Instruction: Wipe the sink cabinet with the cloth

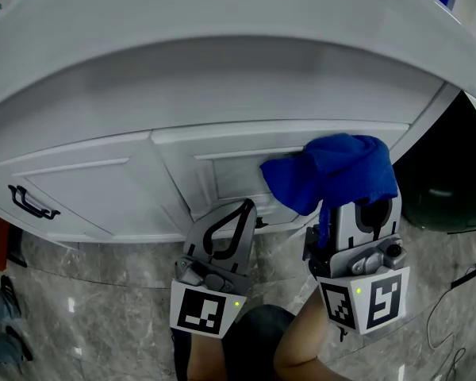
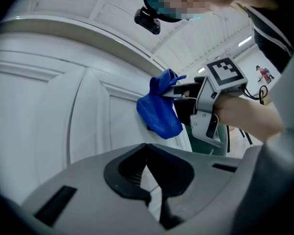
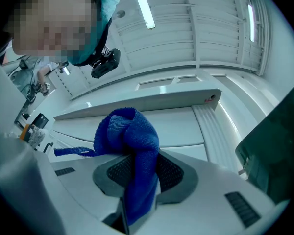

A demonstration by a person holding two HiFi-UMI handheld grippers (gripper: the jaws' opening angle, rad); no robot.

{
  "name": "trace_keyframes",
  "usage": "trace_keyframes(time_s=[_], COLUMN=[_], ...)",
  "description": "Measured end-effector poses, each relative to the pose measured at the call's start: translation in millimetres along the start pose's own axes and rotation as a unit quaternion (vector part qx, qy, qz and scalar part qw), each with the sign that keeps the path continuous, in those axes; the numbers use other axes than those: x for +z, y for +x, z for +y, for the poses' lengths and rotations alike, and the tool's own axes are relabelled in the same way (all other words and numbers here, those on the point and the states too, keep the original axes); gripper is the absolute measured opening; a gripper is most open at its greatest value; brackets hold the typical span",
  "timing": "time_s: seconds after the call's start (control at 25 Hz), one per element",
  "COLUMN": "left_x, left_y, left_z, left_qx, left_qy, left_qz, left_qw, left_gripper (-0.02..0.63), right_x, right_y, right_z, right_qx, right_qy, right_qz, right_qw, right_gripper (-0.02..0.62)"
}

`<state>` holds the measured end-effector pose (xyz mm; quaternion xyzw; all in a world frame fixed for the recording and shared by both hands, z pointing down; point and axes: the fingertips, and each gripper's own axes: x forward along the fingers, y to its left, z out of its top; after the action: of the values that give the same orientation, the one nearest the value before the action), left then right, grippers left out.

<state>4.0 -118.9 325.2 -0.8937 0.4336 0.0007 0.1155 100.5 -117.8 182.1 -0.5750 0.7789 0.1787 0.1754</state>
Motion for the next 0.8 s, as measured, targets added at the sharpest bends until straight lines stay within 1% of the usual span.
trace_keyframes(time_s=[0.16, 0.32, 0.56, 0.8], left_x=[0.3, -0.7, -0.7, -2.7], left_y=[-0.1, 1.0, 1.1, 3.1], left_z=[-1.4, -5.0, -5.1, -5.3], left_qx=[-0.006, -0.017, -0.019, -0.019], left_qy=[0.001, 0.011, 0.01, 0.014], left_qz=[0.003, 0.009, 0.009, 0.013], left_qw=[1.0, 0.9997, 0.9997, 0.9996], left_gripper=[0.0, 0.0, 0.0, 0.0], right_x=[0.4, -0.2, -0.4, -1.7], right_y=[-1.4, -3.6, -9.8, -15.0], right_z=[-5.8, -12.5, -29.7, -45.4], right_qx=[-0.012, -0.031, -0.083, -0.125], right_qy=[-0.005, -0.013, -0.03, -0.045], right_qz=[0.0, -0.002, -0.01, -0.012], right_qw=[1.0, 0.999, 0.996, 0.991], right_gripper=[0.115, 0.115, 0.115, 0.115])
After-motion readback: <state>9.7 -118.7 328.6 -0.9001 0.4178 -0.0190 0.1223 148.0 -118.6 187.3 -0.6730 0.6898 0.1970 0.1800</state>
